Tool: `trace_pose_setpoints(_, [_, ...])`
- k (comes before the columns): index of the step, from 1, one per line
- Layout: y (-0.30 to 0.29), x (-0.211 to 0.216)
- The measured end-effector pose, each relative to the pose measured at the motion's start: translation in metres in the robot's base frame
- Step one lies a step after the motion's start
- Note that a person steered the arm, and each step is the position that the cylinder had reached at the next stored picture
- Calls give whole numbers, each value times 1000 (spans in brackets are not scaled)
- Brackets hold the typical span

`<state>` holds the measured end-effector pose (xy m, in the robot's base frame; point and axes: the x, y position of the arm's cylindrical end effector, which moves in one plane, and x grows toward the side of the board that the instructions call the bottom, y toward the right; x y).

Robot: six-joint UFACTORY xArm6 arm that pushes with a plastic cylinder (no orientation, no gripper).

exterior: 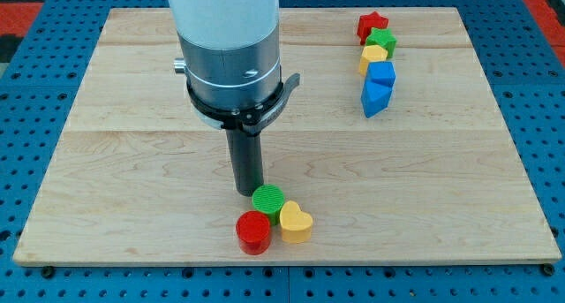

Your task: Slightly push the yellow heart to the left

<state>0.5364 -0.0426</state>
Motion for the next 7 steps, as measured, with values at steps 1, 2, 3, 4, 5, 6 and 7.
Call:
trace_pose_setpoints(1, [1, 3])
trace_pose_setpoints(2, [12, 6])
trace_pose_setpoints(3, [66, 6])
trace_pose_setpoints(4, [115, 1])
trace_pose_setpoints(5, [135, -43])
trace_pose_setpoints(6, [145, 0])
trace_pose_setpoints(7, [144, 61])
